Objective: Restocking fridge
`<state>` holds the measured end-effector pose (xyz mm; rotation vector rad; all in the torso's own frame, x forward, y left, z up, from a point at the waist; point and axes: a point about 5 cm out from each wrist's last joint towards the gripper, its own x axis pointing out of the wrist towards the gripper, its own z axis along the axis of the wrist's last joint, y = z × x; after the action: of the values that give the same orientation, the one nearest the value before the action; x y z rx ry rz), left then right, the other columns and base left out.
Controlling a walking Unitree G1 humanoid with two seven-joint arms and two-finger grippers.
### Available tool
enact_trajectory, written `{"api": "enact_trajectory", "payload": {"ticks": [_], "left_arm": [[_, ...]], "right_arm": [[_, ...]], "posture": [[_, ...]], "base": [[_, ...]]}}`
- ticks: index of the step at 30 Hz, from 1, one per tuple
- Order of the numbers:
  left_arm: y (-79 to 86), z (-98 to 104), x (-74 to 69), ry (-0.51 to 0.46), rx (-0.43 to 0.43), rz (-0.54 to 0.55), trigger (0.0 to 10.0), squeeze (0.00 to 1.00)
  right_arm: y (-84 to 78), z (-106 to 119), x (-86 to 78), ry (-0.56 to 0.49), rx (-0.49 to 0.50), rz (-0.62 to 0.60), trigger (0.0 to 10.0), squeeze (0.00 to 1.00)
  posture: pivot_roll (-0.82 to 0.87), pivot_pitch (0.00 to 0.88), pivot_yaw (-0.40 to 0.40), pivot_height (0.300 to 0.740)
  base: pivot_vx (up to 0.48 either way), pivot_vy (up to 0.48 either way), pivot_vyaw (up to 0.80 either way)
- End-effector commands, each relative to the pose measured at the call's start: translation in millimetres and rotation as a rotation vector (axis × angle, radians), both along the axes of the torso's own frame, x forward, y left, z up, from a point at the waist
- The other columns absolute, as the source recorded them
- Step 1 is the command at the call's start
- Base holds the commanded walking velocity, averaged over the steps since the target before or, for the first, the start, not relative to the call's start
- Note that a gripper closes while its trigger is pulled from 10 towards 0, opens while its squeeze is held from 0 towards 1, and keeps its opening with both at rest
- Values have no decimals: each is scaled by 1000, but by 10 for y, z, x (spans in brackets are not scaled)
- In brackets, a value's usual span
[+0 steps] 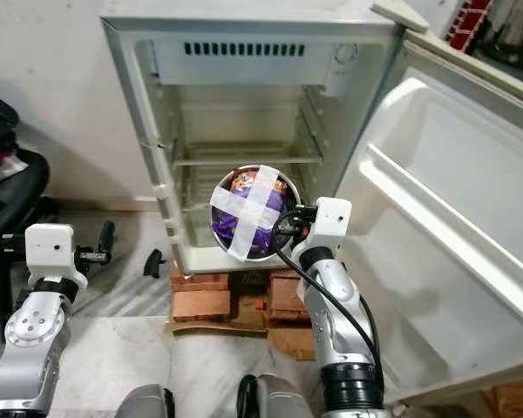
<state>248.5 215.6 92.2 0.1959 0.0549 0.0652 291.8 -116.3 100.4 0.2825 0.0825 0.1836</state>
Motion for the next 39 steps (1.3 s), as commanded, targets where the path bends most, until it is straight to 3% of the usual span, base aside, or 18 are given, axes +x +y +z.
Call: {"api": "enact_trajectory", "payload": {"ticks": [1, 4, 6, 15, 21, 39], "left_arm": [[-13, 6, 13, 19, -22, -31, 10000, 0], [-28, 65, 20, -16, -18, -45, 10000, 0], [-63, 84, 8, -30, -64, -32, 10000, 0], [-264, 28, -153, -44, -137, -19, 10000, 0], [-286, -35, -240, -16, -146, -25, 10000, 0], [-310, -19, -244, -15, -156, -15, 10000, 0]], "right_arm": [[42, 69, 32, -33, 10, 19, 10000, 0], [15, 29, 42, -26, -9, 12, 10000, 0], [-12, 44, 55, -25, -8, 10, 10000, 0], [-51, 66, 101, -21, -34, 18, 10000, 0], [-24, 41, 88, -16, -35, 23, 10000, 0], [14, 36, 95, -15, -38, 41, 10000, 0]], "posture": [[114, 96, -73, 740], [114, 81, -96, 740], [101, 86, -107, 740], [81, 132, -145, 740], [82, 139, -153, 740], [85, 146, -155, 740]], "base": [[0, 0, 0], [0, 0, 0], [0, 0, 0], [66, 0, 0], [297, 0, 0], [244, 0, 0]]}}
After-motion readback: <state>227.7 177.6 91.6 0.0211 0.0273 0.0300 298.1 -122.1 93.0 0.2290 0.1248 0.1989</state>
